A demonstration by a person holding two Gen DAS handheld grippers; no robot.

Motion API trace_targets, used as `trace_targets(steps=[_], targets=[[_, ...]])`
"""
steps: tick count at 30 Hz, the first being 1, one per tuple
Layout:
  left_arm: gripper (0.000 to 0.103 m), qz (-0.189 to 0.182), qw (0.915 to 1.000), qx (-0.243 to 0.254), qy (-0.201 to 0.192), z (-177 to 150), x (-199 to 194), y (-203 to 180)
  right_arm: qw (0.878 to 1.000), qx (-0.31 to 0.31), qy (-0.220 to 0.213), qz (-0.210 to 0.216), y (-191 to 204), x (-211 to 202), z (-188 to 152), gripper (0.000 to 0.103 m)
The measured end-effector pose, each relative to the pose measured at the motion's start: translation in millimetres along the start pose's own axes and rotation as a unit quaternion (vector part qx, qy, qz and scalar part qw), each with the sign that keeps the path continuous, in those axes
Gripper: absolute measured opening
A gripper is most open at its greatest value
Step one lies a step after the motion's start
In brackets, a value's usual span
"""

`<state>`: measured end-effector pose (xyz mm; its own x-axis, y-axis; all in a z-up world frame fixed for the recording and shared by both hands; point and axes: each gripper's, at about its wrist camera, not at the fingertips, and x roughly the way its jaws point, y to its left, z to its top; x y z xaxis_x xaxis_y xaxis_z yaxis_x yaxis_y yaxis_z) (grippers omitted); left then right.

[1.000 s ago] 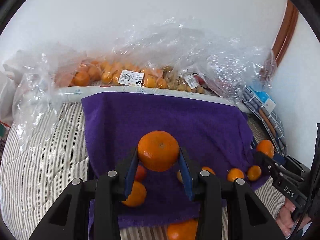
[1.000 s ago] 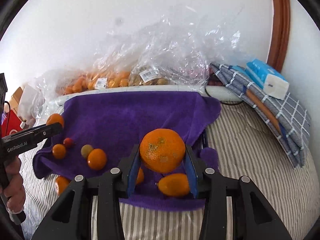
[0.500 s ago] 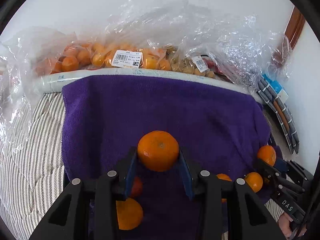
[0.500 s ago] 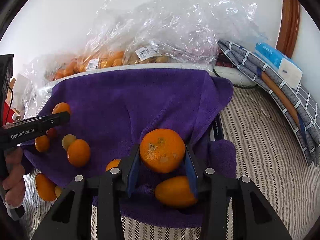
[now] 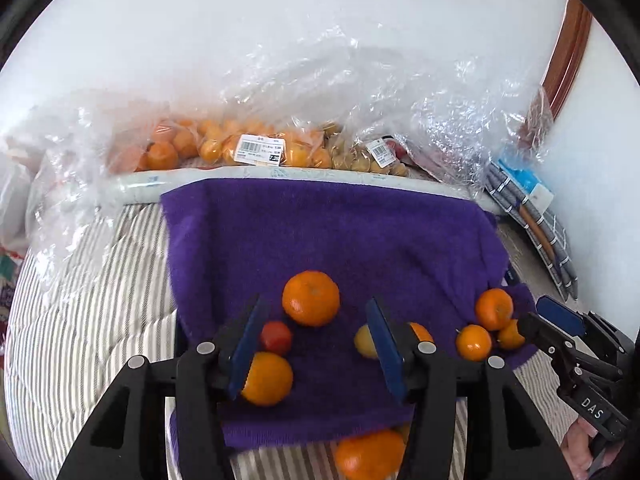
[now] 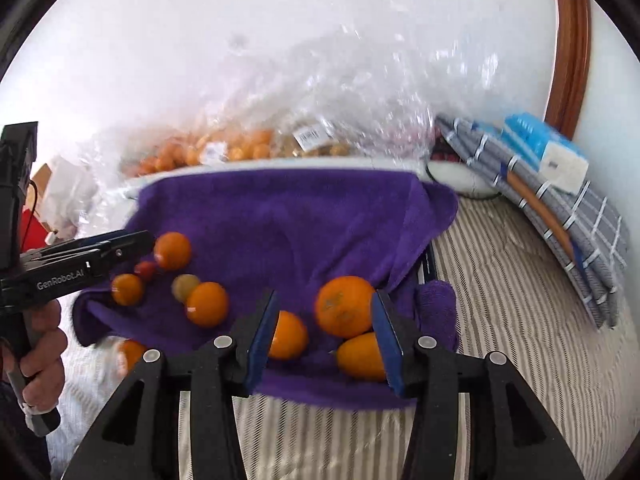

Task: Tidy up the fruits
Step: 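Place both oranges on the purple towel and open both grippers, then grasp a greenish fruit with the right gripper while the left gripper grasps an orange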

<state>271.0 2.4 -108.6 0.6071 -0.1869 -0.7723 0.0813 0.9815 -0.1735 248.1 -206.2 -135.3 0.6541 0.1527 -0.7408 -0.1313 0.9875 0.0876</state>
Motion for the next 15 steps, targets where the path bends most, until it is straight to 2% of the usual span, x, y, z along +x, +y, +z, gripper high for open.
trace_targets(steps=[7,11,15], targets=[[0.051,-0.015,0.9998,-0.011,0.005,-41,-39,9,0.999,0.008,-0.037,0.000,15,-59,-20,0.047],[0.051,-0.032,0.9990,-0.008,0.030,-71,-38,4,0.999,0.008,-0.031,-0.005,20,-75,-40,0.046],[0.051,-0.043,0.9981,-0.004,0.044,-86,-25,-4,1.000,0.002,-0.021,-0.016,23,-87,-62,0.046]])
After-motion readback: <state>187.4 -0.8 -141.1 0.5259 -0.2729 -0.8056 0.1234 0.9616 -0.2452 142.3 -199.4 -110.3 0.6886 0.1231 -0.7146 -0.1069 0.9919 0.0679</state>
